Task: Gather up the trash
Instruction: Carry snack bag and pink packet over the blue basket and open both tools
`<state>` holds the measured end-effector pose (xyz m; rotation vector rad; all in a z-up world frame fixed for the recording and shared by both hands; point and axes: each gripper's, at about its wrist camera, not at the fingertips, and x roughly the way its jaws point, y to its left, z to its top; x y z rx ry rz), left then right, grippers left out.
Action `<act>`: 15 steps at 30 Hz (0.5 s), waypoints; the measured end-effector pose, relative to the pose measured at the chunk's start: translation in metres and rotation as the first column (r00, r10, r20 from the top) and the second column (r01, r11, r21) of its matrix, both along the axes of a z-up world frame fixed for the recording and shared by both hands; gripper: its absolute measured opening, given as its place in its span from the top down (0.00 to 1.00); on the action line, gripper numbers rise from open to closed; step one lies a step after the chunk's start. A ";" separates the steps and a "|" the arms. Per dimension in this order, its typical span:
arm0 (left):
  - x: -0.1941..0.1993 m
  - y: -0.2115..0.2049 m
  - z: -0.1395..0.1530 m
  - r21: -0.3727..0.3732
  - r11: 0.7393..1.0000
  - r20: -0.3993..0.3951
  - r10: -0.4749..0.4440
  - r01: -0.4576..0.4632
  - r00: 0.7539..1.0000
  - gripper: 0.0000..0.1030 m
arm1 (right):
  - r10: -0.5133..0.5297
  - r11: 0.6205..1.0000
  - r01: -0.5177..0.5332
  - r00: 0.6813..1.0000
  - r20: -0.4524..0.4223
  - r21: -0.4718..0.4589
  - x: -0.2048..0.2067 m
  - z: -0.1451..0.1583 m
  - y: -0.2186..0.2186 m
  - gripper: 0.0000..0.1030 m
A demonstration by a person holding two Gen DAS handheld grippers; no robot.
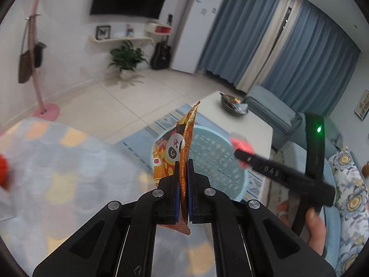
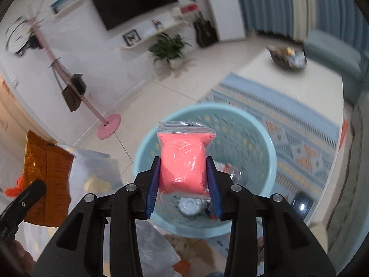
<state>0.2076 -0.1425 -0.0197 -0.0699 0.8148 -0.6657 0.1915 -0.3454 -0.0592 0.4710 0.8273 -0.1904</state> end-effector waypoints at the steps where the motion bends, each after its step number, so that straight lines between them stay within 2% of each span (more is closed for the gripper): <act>1: 0.003 -0.010 -0.004 0.009 1.000 -0.002 -0.007 0.007 1.000 0.97 | -0.012 1.000 0.012 1.000 -0.015 0.016 -0.001 -0.007 -0.005 0.66; 7: 0.017 -0.049 -0.029 0.049 0.998 -0.055 -0.031 0.034 0.998 0.97 | -0.057 0.997 0.062 0.993 -0.103 0.047 0.001 -0.043 -0.025 0.66; 13: 0.026 -0.066 -0.044 0.066 0.996 -0.093 -0.055 0.062 0.994 0.96 | -0.053 0.997 0.060 0.990 -0.130 0.053 0.006 -0.055 -0.029 0.65; 14: 0.026 -0.069 -0.045 0.069 0.996 -0.092 -0.055 0.062 0.994 0.95 | -0.048 0.997 0.055 0.990 -0.129 0.053 0.007 -0.055 -0.030 0.64; 15: 0.026 -0.068 -0.045 0.069 0.996 -0.094 -0.055 0.061 0.994 0.86 | -0.046 0.997 0.053 0.991 -0.128 0.050 0.007 -0.055 -0.030 0.63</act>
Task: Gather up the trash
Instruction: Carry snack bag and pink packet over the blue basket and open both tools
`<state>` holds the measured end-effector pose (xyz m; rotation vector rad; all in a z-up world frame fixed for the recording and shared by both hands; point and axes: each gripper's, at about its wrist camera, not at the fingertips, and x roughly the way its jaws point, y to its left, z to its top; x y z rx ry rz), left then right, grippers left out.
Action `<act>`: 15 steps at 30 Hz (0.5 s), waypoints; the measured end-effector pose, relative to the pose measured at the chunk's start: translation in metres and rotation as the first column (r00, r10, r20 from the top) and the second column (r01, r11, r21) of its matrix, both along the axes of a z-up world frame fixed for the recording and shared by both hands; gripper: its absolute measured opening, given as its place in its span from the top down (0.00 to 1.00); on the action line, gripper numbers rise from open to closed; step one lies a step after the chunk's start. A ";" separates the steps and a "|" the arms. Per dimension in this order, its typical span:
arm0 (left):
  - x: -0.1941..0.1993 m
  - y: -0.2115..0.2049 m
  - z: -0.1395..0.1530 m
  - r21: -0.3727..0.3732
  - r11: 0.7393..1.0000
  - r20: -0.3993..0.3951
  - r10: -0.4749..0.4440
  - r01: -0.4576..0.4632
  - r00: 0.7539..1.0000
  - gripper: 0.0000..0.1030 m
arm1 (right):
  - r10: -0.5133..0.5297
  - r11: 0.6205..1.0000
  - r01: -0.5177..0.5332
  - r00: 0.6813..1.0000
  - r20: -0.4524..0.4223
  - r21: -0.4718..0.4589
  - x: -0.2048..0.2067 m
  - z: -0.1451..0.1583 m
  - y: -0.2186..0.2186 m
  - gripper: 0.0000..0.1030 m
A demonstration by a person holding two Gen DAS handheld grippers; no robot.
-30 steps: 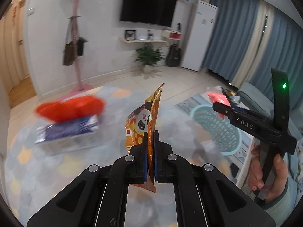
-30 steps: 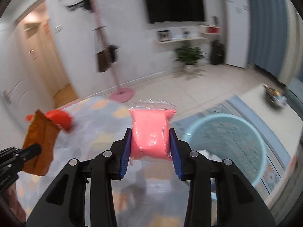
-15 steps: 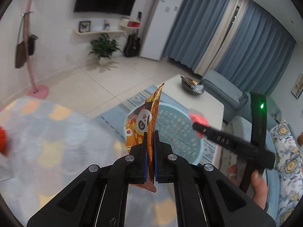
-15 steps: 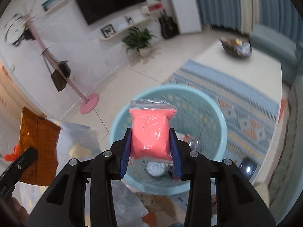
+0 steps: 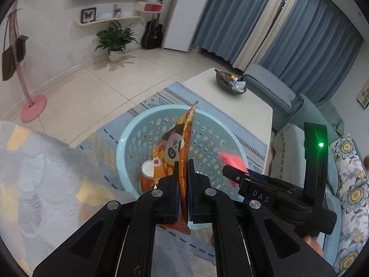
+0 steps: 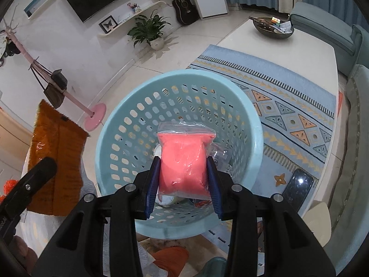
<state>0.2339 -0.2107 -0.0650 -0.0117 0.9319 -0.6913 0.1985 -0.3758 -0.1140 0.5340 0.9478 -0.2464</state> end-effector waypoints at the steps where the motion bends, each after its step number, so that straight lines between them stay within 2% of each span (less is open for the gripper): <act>1: 0.002 0.000 -0.001 -0.004 1.000 -0.008 0.001 -0.001 1.000 0.80 | 0.001 1.000 -0.001 1.000 0.003 -0.003 0.000 0.001 0.000 0.57; 2: 0.003 0.001 -0.001 -0.009 1.000 -0.008 0.006 -0.006 1.000 0.70 | -0.001 1.000 0.001 1.000 0.007 -0.004 0.000 0.003 -0.001 0.48; 3: 0.003 0.001 -0.001 -0.010 1.000 -0.004 0.011 -0.012 1.000 0.65 | -0.007 1.000 0.007 1.000 0.016 -0.005 -0.001 0.004 -0.003 0.44; 5: 0.004 0.000 -0.002 -0.012 1.000 -0.009 0.014 -0.014 1.000 0.65 | -0.024 1.000 0.024 0.999 0.022 0.000 -0.003 0.006 -0.006 0.36; 9: 0.003 0.005 -0.004 -0.012 1.000 -0.022 0.027 -0.027 0.999 0.53 | -0.034 0.998 0.032 0.999 0.029 0.051 -0.005 0.006 -0.009 0.36; 15: -0.007 0.024 0.008 -0.032 0.998 -0.012 0.047 -0.047 0.999 0.53 | 0.000 1.000 -0.001 0.999 0.047 0.020 -0.006 0.020 0.007 0.36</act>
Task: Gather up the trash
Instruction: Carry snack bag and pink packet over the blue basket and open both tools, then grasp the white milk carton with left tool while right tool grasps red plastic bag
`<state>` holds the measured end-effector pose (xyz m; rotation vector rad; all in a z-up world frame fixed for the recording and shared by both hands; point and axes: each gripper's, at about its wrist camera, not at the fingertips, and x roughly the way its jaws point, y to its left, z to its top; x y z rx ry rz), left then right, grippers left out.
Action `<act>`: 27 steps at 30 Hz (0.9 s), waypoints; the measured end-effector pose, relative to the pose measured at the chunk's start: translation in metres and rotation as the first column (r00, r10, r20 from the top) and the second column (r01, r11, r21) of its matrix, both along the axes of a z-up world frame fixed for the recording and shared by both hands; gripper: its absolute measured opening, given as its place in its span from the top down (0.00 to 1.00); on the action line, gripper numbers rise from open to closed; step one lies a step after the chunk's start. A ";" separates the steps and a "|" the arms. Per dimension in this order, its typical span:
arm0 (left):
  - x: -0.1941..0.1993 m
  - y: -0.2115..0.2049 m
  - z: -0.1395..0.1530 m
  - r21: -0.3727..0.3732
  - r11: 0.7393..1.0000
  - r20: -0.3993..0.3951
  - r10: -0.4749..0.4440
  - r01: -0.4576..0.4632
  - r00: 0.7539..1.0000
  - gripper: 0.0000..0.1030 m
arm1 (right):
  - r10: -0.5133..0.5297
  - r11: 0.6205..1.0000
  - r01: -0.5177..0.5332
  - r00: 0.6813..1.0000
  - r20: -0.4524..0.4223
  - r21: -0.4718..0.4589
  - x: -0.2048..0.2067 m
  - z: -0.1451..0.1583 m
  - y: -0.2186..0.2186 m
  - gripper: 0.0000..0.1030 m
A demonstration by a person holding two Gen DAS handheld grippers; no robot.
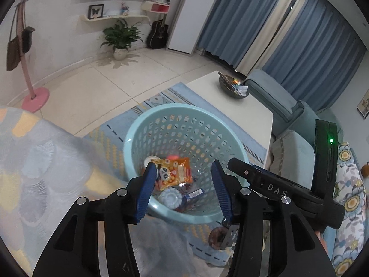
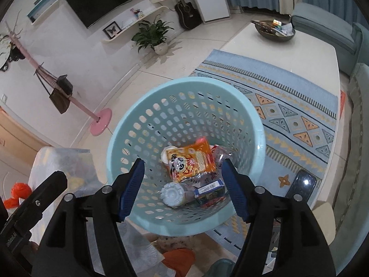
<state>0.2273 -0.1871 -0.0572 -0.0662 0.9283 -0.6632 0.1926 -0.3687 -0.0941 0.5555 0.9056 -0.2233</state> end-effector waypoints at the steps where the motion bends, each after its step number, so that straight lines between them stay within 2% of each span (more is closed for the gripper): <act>1: -0.002 0.004 0.002 -0.003 1.000 0.005 0.005 -0.005 1.000 0.53 | 0.006 1.000 -0.006 1.000 0.005 -0.002 0.000 0.003 0.003 0.36; 9: -0.022 0.064 0.023 -0.046 0.994 0.030 0.105 -0.104 0.994 0.53 | 0.104 0.994 -0.105 0.993 0.056 0.010 0.003 0.031 0.039 0.36; 15: -0.041 0.129 0.037 -0.085 0.972 0.043 0.225 -0.220 0.973 0.53 | 0.225 0.974 -0.228 0.967 0.120 0.010 0.010 0.063 0.090 0.35; 18: -0.049 0.166 0.046 -0.108 0.951 0.046 0.294 -0.288 0.955 0.53 | 0.308 0.951 -0.309 0.940 0.149 -0.014 0.014 0.081 0.129 0.33; 24: -0.061 0.236 0.054 -0.113 0.889 0.060 0.452 -0.443 0.890 0.53 | 0.470 0.883 -0.459 0.865 0.173 -0.104 0.024 0.109 0.211 0.32; 27: -0.066 0.263 0.058 -0.110 0.863 0.069 0.502 -0.494 0.862 0.53 | 0.536 0.844 -0.518 0.824 0.183 -0.138 0.029 0.120 0.246 0.32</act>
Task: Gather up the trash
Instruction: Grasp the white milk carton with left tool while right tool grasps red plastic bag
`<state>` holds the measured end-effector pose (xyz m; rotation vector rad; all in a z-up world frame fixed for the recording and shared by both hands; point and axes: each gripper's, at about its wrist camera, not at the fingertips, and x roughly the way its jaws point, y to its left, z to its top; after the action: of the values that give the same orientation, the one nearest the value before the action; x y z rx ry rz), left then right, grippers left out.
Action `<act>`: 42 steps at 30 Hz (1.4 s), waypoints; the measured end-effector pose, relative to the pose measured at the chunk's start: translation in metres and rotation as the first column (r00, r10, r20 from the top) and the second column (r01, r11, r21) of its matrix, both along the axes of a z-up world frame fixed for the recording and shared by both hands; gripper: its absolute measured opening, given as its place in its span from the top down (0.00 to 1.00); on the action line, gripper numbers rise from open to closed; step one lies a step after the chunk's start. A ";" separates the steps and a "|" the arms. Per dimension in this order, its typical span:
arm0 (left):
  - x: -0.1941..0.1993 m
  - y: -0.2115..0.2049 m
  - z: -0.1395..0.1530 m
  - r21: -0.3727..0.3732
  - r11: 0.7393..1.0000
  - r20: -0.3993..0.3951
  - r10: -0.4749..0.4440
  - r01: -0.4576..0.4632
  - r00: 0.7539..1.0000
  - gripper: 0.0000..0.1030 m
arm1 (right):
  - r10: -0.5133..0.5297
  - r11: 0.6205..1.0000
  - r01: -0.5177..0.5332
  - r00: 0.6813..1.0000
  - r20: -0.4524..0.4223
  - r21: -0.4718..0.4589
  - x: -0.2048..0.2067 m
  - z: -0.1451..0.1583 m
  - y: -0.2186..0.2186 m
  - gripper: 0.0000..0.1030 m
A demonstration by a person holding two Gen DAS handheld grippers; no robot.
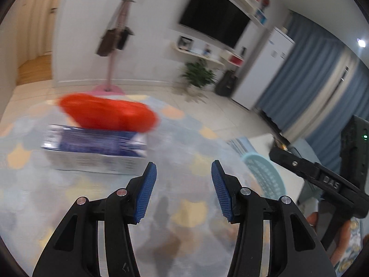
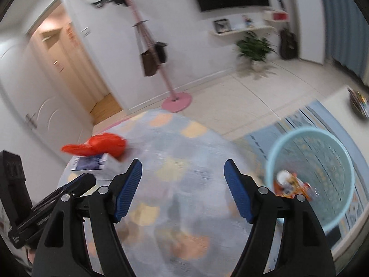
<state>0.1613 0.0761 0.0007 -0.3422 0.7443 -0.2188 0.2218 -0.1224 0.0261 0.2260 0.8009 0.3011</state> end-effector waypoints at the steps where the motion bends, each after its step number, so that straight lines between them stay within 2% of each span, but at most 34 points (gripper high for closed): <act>1: -0.002 0.012 0.002 0.001 1.000 0.006 0.025 -0.025 1.000 0.53 | 0.019 1.000 -0.019 1.000 0.008 -0.003 0.001 0.003 0.010 0.32; 7: -0.003 0.085 0.009 -0.023 0.988 0.009 0.151 -0.151 0.989 0.53 | 0.131 0.990 -0.132 0.991 0.008 0.044 0.023 0.009 0.058 0.32; 10: 0.004 0.109 0.008 -0.023 0.982 -0.008 0.188 -0.188 0.982 0.53 | 0.174 0.983 -0.174 0.985 -0.002 0.059 0.036 0.009 0.081 0.32; 14: 0.021 0.127 -0.001 -0.003 0.980 -0.038 0.198 -0.198 0.980 0.53 | 0.226 0.974 -0.225 0.974 -0.032 0.030 0.055 0.004 0.109 0.32; 19: 0.039 0.140 -0.015 -0.026 0.983 -0.066 0.180 -0.182 0.981 0.55 | 0.275 0.961 -0.275 0.959 -0.063 0.005 0.074 -0.004 0.142 0.31; 24: 0.047 0.145 -0.026 -0.061 0.988 -0.087 0.137 -0.142 0.987 0.55 | 0.305 0.952 -0.304 0.949 -0.081 0.019 0.093 -0.011 0.161 0.25; 26: 0.050 0.145 -0.030 -0.082 0.990 -0.095 0.110 -0.118 0.989 0.58 | 0.309 0.951 -0.309 0.947 -0.092 0.013 0.099 -0.016 0.167 0.23; 30: 0.042 0.140 -0.036 -0.097 0.993 -0.100 0.060 -0.070 0.993 0.61 | 0.331 0.943 -0.334 0.927 -0.175 0.012 0.113 -0.035 0.177 0.18; 33: 0.032 0.138 -0.039 -0.121 0.992 -0.102 0.018 -0.031 0.995 0.61 | 0.350 0.936 -0.350 0.917 -0.193 0.034 0.108 -0.044 0.179 0.19; 34: 0.028 0.137 -0.040 -0.135 0.991 -0.105 0.003 -0.017 0.995 0.61 | 0.350 0.936 -0.351 0.917 -0.192 0.033 0.106 -0.045 0.180 0.21; 35: 0.023 0.135 -0.040 -0.145 0.989 -0.104 -0.007 -0.008 0.995 0.61 | 0.357 0.934 -0.357 0.914 -0.195 0.035 0.103 -0.047 0.180 0.30; 38: 0.002 0.127 -0.040 -0.151 0.988 -0.102 -0.040 0.024 0.994 0.61 | 0.374 0.926 -0.377 0.906 -0.198 0.025 0.092 -0.050 0.180 0.47; 42: -0.024 0.106 -0.045 -0.110 0.990 -0.114 -0.103 0.090 0.988 0.61 | 0.384 0.921 -0.389 0.907 -0.174 0.011 0.074 -0.050 0.178 0.58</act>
<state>0.1368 0.1816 -0.0442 -0.4213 0.8701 -0.3321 0.2958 0.0553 -0.0235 0.0677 1.0220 0.6532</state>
